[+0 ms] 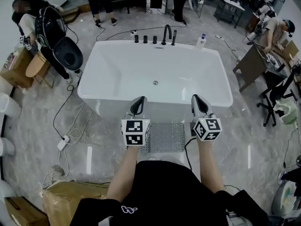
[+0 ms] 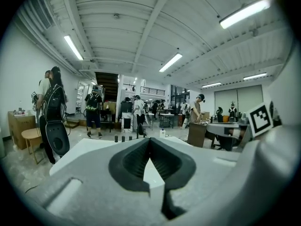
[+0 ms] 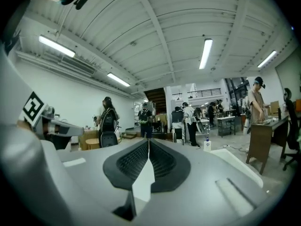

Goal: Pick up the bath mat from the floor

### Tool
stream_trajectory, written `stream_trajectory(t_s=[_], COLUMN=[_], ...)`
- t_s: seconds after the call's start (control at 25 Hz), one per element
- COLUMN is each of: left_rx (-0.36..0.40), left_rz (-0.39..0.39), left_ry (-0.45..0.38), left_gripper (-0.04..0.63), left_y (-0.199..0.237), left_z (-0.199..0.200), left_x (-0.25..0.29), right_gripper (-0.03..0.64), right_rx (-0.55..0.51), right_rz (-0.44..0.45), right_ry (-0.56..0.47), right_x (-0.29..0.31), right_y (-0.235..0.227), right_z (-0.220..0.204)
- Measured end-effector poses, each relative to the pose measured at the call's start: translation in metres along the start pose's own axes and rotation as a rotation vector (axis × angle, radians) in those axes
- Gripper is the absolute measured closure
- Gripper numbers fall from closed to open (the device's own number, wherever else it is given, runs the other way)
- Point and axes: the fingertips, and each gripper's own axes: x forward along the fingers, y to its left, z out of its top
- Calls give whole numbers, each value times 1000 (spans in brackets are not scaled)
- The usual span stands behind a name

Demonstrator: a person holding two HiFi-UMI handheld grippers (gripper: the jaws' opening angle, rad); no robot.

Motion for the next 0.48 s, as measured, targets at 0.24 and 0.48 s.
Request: stream_trajectory(t_s=[0.24,0.48], left_rx=[-5,13], left_rz=[58,90], left_ry=[13,12], left_gripper=[597,595], left_y=[10,10], left_z=[8,20], left_x=[1,5], right_gripper=[603,601], right_rx=[-71,-20], right_rz=[96,138], right_ry=[-40,-42], right_x=[26,35], right_y=[24,33], right_z=[25,20])
